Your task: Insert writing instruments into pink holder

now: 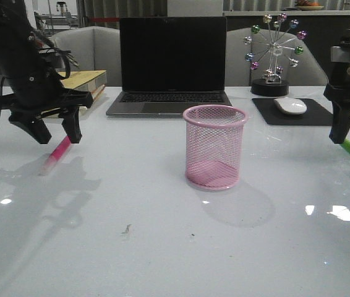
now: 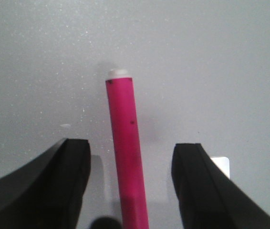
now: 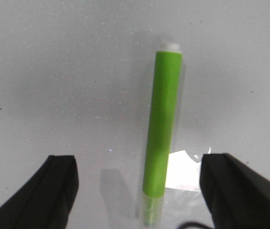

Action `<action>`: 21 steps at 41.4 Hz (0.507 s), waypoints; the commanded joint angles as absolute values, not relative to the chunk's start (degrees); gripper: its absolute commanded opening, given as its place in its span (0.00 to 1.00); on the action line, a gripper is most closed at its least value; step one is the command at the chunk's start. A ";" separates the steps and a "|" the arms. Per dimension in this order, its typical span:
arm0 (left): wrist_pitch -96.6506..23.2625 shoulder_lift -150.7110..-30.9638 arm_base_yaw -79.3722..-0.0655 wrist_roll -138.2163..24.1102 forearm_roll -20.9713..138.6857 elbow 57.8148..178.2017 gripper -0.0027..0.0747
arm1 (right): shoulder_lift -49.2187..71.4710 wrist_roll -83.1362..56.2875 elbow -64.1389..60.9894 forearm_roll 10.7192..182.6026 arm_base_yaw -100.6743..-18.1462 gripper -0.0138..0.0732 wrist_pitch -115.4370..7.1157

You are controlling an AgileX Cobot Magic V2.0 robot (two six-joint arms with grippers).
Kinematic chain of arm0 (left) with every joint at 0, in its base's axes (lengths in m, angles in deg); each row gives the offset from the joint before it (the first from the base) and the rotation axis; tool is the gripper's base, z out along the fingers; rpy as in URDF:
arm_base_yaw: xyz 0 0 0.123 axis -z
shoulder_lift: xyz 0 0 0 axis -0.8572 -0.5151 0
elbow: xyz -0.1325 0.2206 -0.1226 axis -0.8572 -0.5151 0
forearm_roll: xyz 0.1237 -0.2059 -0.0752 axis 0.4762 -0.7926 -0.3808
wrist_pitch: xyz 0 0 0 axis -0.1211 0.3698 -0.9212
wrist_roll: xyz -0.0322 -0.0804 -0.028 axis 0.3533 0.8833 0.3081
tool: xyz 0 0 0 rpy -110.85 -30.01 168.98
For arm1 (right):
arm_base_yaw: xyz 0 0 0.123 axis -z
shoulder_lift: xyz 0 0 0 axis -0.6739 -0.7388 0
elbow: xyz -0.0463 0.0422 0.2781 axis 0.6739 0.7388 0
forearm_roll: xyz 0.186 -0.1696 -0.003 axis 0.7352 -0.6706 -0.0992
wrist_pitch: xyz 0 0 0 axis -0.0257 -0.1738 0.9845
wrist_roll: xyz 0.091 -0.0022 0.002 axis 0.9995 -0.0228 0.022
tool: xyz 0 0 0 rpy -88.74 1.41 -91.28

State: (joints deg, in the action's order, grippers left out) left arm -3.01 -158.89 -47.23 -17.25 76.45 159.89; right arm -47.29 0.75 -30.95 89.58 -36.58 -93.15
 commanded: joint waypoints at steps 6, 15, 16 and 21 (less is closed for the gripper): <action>-4.54 -155.34 -47.42 -13.67 76.00 161.79 0.61 | -43.96 0.00 -32.79 90.18 -36.17 0.88 -91.92; -4.65 -155.34 -47.42 -13.67 76.21 161.79 0.61 | -43.96 0.00 -32.79 90.25 -36.17 0.88 -91.91; -4.77 -155.34 -47.42 -13.67 76.46 161.79 0.61 | -43.96 0.00 -32.79 90.25 -36.17 0.88 -91.91; -4.90 -155.34 -47.42 -13.80 78.26 161.79 0.61 | -43.96 0.00 -32.79 90.24 -36.17 0.88 -91.69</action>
State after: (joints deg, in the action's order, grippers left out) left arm -3.10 -158.89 -47.23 -14.44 77.67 159.89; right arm -47.29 0.75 -30.95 89.66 -36.58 -93.15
